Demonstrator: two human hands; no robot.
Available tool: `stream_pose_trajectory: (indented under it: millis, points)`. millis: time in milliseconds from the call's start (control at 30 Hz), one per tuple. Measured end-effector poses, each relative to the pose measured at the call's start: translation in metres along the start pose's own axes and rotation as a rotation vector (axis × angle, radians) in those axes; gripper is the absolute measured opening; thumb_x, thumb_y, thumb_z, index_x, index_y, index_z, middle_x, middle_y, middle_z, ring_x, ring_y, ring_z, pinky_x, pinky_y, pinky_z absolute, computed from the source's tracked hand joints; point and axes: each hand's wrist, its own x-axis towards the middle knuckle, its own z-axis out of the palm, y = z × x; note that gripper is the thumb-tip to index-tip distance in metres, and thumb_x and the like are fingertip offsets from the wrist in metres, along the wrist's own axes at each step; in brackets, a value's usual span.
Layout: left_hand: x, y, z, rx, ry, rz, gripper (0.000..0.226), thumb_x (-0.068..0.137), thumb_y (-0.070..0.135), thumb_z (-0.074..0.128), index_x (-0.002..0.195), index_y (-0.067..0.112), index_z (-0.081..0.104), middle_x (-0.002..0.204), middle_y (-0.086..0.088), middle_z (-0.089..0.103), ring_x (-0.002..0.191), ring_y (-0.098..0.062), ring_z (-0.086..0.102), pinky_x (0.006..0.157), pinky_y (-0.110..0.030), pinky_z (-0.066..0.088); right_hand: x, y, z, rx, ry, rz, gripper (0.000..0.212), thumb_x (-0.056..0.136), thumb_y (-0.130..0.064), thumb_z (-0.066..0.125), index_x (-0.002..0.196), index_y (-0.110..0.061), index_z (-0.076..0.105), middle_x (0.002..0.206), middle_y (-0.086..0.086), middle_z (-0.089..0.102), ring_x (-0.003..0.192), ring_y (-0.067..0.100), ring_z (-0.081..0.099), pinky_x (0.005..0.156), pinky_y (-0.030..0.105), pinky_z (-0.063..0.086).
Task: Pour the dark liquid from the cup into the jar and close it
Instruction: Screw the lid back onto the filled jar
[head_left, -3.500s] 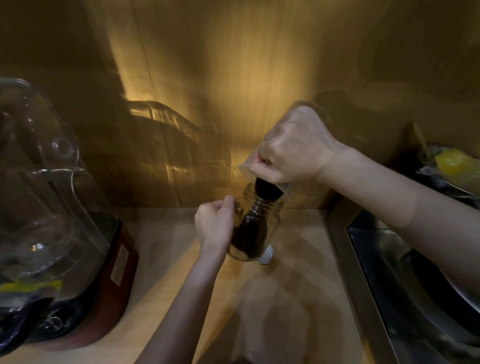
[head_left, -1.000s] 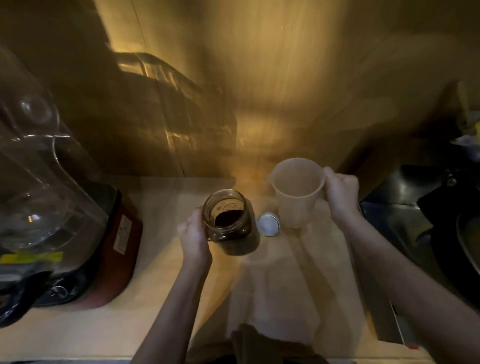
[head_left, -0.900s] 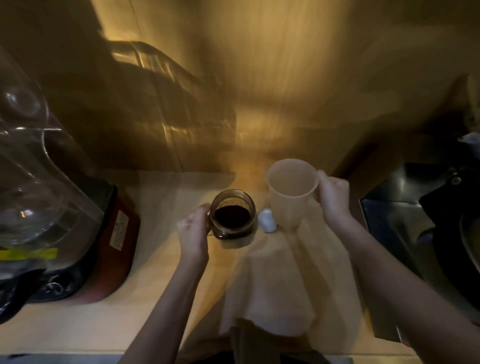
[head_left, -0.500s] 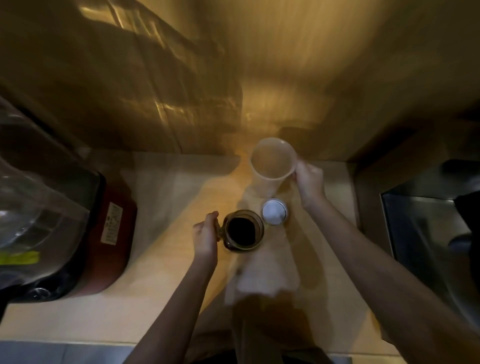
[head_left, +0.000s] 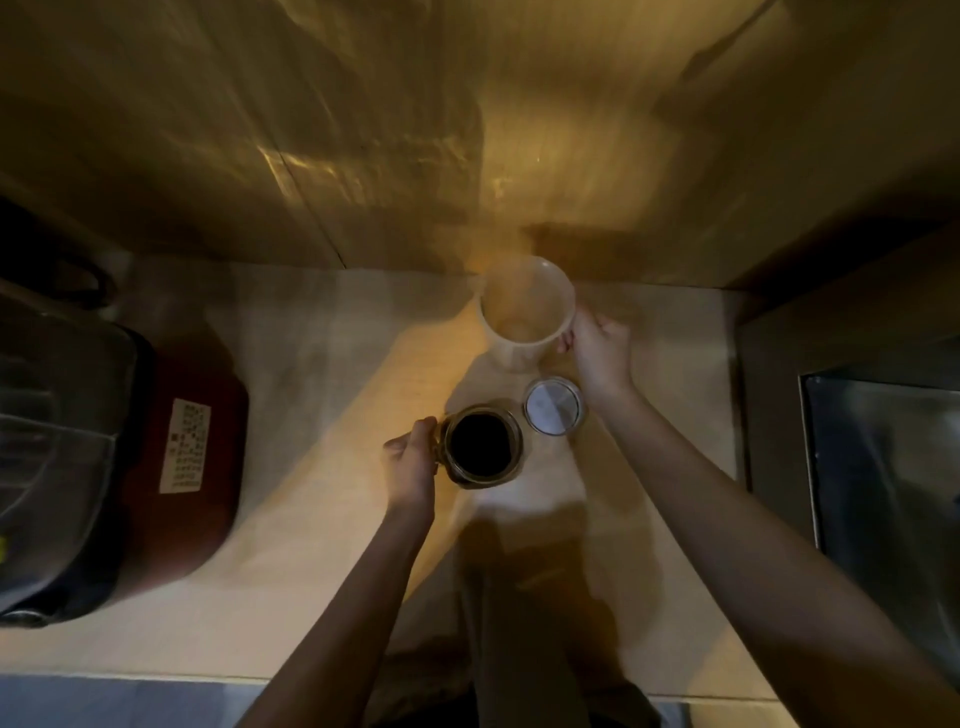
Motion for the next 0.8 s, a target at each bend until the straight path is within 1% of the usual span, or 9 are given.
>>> stream_pose_trajectory:
  millis: [167, 267, 367, 433, 500, 600, 667, 733, 800]
  points:
    - [0.001, 0.003, 0.000, 0.015, -0.025, 0.031, 0.043, 0.085, 0.015, 0.049, 0.043, 0.014, 0.042, 0.028, 0.009, 0.037, 0.050, -0.016, 0.033, 0.055, -0.031, 0.028, 0.002, 0.005, 0.000, 0.019, 0.024, 0.005, 0.052, 0.090, -0.024, 0.056, 0.042, -0.013, 0.041, 0.033, -0.009, 0.040, 0.042, 0.009, 0.039, 0.050, 0.018, 0.037]
    - [0.001, 0.001, -0.002, 0.046, -0.040, 0.053, 0.045, 0.086, 0.018, 0.048, 0.042, 0.015, 0.042, 0.029, 0.008, 0.040, 0.042, -0.008, 0.038, 0.051, -0.024, 0.033, 0.001, 0.009, -0.005, -0.009, 0.044, 0.031, 0.047, 0.089, -0.021, 0.058, 0.044, -0.014, 0.048, 0.036, -0.010, 0.048, 0.045, 0.006, 0.044, 0.054, 0.018, 0.039]
    - [0.001, 0.002, -0.002, 0.068, -0.058, 0.077, 0.050, 0.088, 0.017, 0.046, 0.038, 0.019, 0.042, 0.029, 0.008, 0.042, 0.035, -0.001, 0.040, 0.042, -0.014, 0.035, -0.004, 0.011, -0.012, 0.004, 0.096, 0.077, 0.023, 0.087, -0.023, 0.059, 0.065, -0.016, 0.059, 0.062, -0.003, 0.059, 0.064, 0.012, 0.055, 0.064, 0.026, 0.043]
    - [0.003, 0.002, -0.005, 0.132, -0.070, 0.124, 0.052, 0.090, 0.020, 0.044, 0.038, 0.020, 0.046, 0.037, 0.006, 0.047, 0.042, -0.005, 0.044, 0.049, -0.020, 0.037, -0.011, 0.015, -0.020, 0.112, 0.180, 0.102, 0.014, 0.091, -0.019, 0.053, 0.086, -0.008, 0.059, 0.072, -0.002, 0.056, 0.067, 0.008, 0.053, 0.062, 0.020, 0.043]
    - [0.006, -0.001, -0.009, 0.255, -0.063, 0.206, 0.045, 0.091, 0.028, 0.040, 0.051, 0.015, 0.054, 0.055, -0.003, 0.055, 0.057, -0.016, 0.050, 0.061, -0.030, 0.039, -0.024, 0.027, -0.030, 0.104, 0.236, 0.043, 0.008, 0.090, -0.010, 0.048, 0.094, -0.005, 0.054, 0.076, -0.003, 0.051, 0.065, 0.000, 0.051, 0.059, 0.012, 0.040]
    - [0.008, 0.000, -0.014, 0.389, -0.065, 0.354, 0.033, 0.093, 0.029, 0.034, 0.078, 0.012, 0.057, 0.079, -0.005, 0.060, 0.078, -0.023, 0.056, 0.070, -0.037, 0.044, -0.043, 0.056, -0.041, -0.127, 0.132, -0.038, 0.033, 0.079, -0.012, 0.060, 0.110, -0.005, 0.051, 0.099, 0.004, 0.053, 0.084, 0.009, 0.052, 0.067, 0.002, 0.039]
    - [0.005, 0.007, -0.019, 0.360, -0.123, 0.388, 0.025, 0.091, 0.025, 0.034, 0.096, 0.011, 0.054, 0.097, -0.006, 0.061, 0.091, -0.022, 0.056, 0.071, -0.030, 0.046, -0.050, 0.068, -0.042, -0.277, 0.017, -0.036, 0.060, 0.067, -0.016, 0.072, 0.121, -0.004, 0.047, 0.112, 0.002, 0.051, 0.098, 0.014, 0.050, 0.081, 0.015, 0.042]
    - [-0.001, 0.013, -0.027, 0.337, -0.257, 0.409, 0.032, 0.081, 0.021, 0.036, 0.109, 0.015, 0.050, 0.112, -0.005, 0.056, 0.097, -0.014, 0.053, 0.069, -0.017, 0.045, -0.053, 0.074, -0.039, -0.450, -0.051, -0.123, 0.069, 0.053, -0.024, 0.079, 0.114, -0.015, 0.048, 0.106, -0.005, 0.053, 0.099, 0.017, 0.052, 0.084, 0.033, 0.047]
    - [-0.007, 0.015, -0.035, 0.407, -0.393, 0.433, 0.048, 0.073, 0.019, 0.042, 0.121, 0.021, 0.046, 0.125, 0.000, 0.049, 0.106, -0.005, 0.048, 0.082, -0.025, 0.046, -0.054, 0.082, -0.034, -0.628, -0.096, -0.184, 0.084, 0.050, -0.025, 0.085, 0.122, -0.015, 0.044, 0.116, 0.002, 0.055, 0.111, 0.024, 0.049, 0.094, 0.041, 0.044]
